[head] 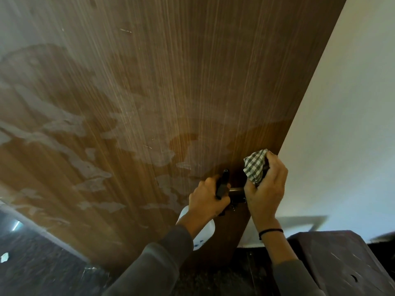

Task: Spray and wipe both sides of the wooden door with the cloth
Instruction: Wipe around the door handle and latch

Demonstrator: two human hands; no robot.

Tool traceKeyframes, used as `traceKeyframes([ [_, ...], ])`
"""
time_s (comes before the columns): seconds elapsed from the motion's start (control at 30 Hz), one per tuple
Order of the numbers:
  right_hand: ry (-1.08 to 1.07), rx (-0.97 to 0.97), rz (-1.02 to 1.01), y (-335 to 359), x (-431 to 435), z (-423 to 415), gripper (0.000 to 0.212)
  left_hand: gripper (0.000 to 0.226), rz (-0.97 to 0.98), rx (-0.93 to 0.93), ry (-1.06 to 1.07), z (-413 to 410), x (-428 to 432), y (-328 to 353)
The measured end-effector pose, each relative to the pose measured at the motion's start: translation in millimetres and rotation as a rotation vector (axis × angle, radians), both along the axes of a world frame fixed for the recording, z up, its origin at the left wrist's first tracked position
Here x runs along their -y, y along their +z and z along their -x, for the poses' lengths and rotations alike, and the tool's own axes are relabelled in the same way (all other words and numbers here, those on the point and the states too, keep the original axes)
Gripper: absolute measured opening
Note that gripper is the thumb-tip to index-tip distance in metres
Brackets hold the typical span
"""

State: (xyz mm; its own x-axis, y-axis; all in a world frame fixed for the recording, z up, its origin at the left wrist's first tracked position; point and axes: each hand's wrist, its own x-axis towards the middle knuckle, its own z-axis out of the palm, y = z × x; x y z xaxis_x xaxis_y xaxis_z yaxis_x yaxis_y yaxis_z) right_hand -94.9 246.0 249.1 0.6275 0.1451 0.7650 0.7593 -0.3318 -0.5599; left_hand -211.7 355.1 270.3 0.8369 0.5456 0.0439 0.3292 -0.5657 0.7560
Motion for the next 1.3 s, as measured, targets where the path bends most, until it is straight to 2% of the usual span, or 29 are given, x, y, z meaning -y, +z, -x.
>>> traceKeyframes([
  [0.1, 0.002, -0.058, -0.126, -9.5, 4.6, 0.4, 0.042, 0.028, 0.030, 0.021, -0.006, 0.1, 0.5, -1.5],
  [0.23, -0.047, -0.485, -0.347, -24.1, 10.3, 10.1, 0.017, 0.018, 0.005, 0.033, -0.019, -2.2, -1.5, -5.7],
  [0.33, -0.013, -0.809, -0.419, -45.8, 14.8, 25.2, 0.024, 0.012, -0.029, 0.034, -0.010, -2.9, -2.2, -6.4],
  [0.43, 0.115, -1.098, -0.464, -62.0, 9.4, 44.3, 0.024, 0.024, -0.025, 0.025, 0.003, -1.2, -3.3, -7.1],
  [0.5, 0.126, -1.167, -0.504, -64.8, 0.9, 54.5, 0.030, 0.030, -0.023, 0.027, 0.005, 0.6, -3.8, -7.7],
  [0.6, -0.064, -1.164, -0.628, -53.5, -1.3, 57.6, 0.038, 0.027, -0.011, 0.037, 0.007, 3.0, -3.3, -7.9],
  [0.67, -0.132, -1.084, -0.642, -38.7, 8.1, 51.9, 0.036, 0.029, -0.010, 0.050, 0.009, 4.5, -2.3, -8.0],
  [0.8, -0.161, -0.719, -0.435, -7.7, 26.4, 38.2, 0.040, 0.030, -0.011, 0.074, 0.014, 6.0, -1.1, -9.7],
  [0.93, -0.068, -0.296, -0.329, 39.5, 25.7, 35.7, 0.036, 0.037, -0.009, 0.079, 0.037, 7.6, -3.2, -8.1],
  [1.03, 0.065, -0.009, -0.205, 57.5, 7.2, 31.6, 0.040, 0.038, -0.019, 0.100, 0.064, 12.6, -3.8, -9.9],
  [1.1, 0.085, 0.154, 0.009, 52.0, -9.4, 26.4, 0.040, 0.033, -0.030, 0.118, 0.107, 18.3, -6.0, -15.5],
  [1.17, -0.032, 0.336, 0.299, 29.6, -15.8, 20.5, 0.037, 0.025, 0.009, 0.135, 0.142, 26.0, -8.4, -19.5],
  [1.23, -0.111, 0.365, 0.473, 4.8, -14.3, 25.0, 0.033, 0.012, 0.061, 0.141, 0.155, 35.9, -10.4, -20.0],
  [1.3, -0.145, 0.306, 0.557, -7.8, -12.7, 34.8, 0.029, 0.019, 0.095, 0.149, 0.174, 43.0, -11.7, -20.9],
])
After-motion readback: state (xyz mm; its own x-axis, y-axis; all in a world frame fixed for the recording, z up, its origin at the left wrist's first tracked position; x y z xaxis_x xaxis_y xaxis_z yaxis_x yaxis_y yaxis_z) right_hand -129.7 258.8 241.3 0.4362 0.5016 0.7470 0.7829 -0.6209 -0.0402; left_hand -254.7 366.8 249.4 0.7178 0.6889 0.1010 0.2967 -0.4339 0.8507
